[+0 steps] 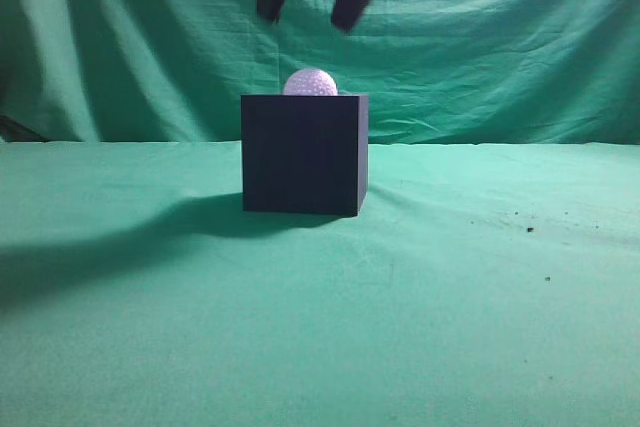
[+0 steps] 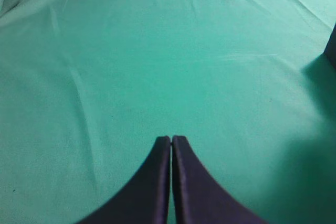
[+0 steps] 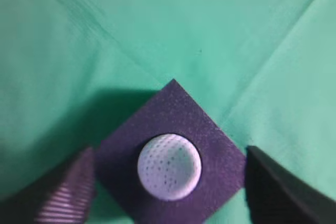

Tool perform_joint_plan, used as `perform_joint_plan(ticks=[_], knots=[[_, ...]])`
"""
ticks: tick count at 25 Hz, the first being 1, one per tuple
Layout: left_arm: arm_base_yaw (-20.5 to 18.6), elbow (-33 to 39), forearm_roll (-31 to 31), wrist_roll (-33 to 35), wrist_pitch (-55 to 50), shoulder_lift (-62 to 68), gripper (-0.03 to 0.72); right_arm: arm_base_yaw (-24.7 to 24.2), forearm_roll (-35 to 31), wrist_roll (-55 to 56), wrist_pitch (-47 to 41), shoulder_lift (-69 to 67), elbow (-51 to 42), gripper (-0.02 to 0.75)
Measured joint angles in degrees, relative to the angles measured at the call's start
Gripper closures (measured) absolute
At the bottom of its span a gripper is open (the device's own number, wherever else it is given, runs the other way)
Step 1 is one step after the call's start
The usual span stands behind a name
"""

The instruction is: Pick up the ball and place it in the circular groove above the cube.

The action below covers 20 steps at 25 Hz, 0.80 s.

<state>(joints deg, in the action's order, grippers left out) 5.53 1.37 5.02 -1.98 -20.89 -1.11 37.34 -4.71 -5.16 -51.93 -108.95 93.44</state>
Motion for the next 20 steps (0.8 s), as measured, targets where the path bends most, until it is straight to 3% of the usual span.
perform_joint_plan(ticks=[6,7,9,14,20], knots=[[0.0,0.0,0.0,0.0,0.0,0.0,0.688,0.0,0.2,0.2,-13.4,5.1,8.1,0.659],[0.0,0.0,0.0,0.0,0.0,0.0,0.688,0.0,0.3,0.3,-14.3,6.3,8.4,0.687],[0.0,0.0,0.0,0.0,0.0,0.0,0.688,0.0,1.3,0.8,-16.6,9.4,8.6,0.738],[0.0,0.0,0.0,0.0,0.0,0.0,0.688,0.0,7.4,4.1,-19.6,16.8,7.7,0.738],[0.0,0.0,0.0,0.0,0.0,0.0,0.688,0.0,11.6,11.3,-19.9,30.4,-5.2,0.738]])
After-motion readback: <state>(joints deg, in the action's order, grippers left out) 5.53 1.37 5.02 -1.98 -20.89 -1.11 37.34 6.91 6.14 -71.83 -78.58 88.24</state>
